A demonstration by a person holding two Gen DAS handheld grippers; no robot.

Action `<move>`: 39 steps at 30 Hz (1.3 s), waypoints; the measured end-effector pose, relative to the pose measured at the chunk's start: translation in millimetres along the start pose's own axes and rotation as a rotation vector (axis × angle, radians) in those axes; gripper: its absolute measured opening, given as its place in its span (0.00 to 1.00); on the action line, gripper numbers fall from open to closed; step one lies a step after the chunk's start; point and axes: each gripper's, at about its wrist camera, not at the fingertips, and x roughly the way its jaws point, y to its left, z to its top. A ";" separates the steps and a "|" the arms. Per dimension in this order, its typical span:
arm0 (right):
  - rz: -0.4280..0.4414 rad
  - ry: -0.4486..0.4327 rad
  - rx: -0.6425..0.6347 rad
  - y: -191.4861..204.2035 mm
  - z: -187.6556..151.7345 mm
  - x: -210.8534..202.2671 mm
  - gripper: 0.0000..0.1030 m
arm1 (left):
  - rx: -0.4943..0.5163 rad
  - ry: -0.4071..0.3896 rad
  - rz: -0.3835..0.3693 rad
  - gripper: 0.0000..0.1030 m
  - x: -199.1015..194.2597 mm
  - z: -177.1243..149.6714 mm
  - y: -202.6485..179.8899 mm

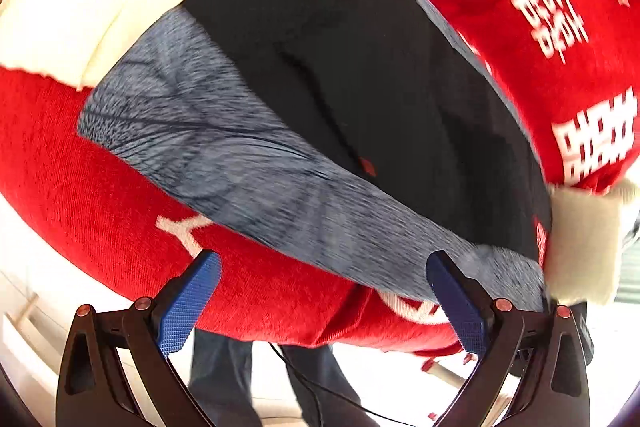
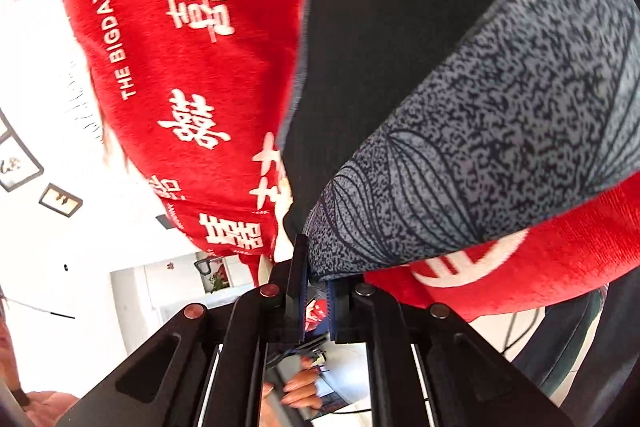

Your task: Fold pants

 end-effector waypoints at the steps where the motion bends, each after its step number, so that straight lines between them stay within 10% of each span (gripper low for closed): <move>1: 0.001 0.003 -0.005 7.3 1.9 -0.4 0.08 | -0.016 -0.009 0.001 1.00 0.3 2.4 4.2; 5: -0.017 0.015 -0.024 16.6 6.9 -5.4 0.08 | -0.058 -0.024 -0.005 0.98 -0.9 15.0 15.9; 11: -0.091 0.027 -0.022 19.8 5.3 -4.8 0.08 | -0.090 -0.018 -0.027 0.19 7.9 26.7 10.2; 18: -0.133 0.031 -0.115 53.8 26.7 -5.9 0.08 | -0.049 -0.077 -0.069 0.17 -35.5 55.7 -27.2; 25: -0.156 0.105 -0.272 126.8 127.6 27.7 0.08 | 0.009 -0.157 -0.078 0.17 -49.7 136.8 -94.7; 39: -0.453 0.299 -0.317 89.9 289.1 150.4 0.12 | 0.020 -0.116 0.100 0.19 65.1 266.0 -119.8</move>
